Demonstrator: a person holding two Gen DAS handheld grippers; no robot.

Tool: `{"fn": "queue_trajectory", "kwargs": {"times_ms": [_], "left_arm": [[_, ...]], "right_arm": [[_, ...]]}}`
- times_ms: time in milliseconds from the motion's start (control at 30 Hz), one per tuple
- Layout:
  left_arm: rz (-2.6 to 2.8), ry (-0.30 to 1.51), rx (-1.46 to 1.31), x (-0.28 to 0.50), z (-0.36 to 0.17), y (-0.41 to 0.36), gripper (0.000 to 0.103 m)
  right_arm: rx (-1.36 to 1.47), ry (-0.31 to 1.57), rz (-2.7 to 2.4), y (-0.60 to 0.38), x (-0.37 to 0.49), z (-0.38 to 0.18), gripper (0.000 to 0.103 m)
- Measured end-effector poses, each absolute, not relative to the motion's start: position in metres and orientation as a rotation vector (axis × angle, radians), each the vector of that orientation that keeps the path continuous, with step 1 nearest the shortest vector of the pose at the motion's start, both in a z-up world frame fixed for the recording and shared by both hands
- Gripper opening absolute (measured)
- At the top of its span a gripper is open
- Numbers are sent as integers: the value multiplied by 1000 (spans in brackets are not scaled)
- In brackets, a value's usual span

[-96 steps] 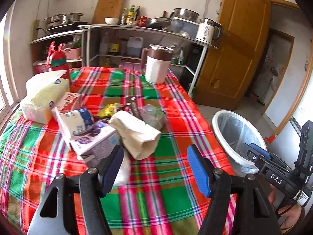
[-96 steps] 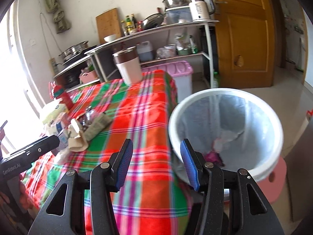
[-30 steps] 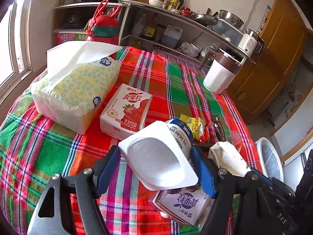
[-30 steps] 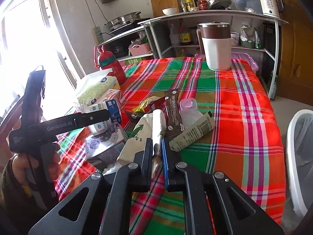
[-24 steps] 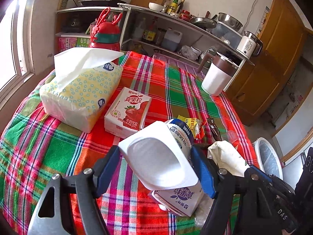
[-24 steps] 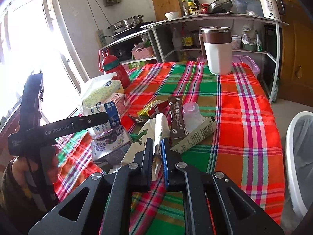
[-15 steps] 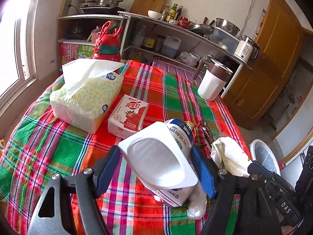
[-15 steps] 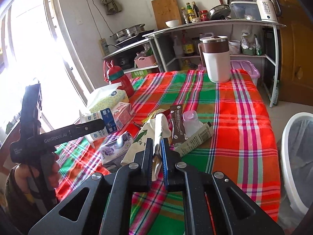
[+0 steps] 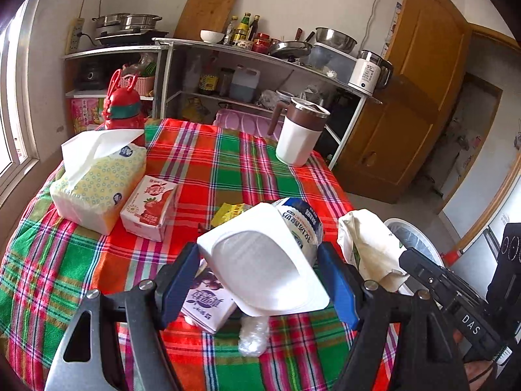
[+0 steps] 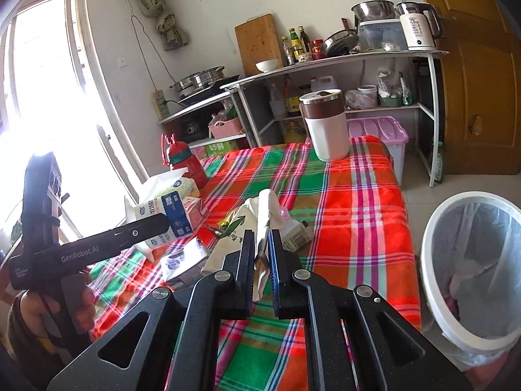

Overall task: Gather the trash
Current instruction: 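Carry both items over the white bin and open both tools to drop them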

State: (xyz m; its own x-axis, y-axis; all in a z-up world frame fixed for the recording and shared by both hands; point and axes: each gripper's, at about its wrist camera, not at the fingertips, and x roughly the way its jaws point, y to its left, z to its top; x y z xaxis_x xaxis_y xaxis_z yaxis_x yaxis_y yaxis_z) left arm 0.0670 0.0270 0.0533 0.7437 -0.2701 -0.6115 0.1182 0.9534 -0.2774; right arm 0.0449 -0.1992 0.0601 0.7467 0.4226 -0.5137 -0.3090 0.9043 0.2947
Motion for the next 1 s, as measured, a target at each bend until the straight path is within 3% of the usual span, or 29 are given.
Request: {"fn": "queue_trajectory", "kwargs": {"times_ms": [1000], "left_arm": [[-551, 745, -65, 81, 61, -165, 76]], "right_arm": [[299, 545, 16, -370, 3, 67, 9]]}}
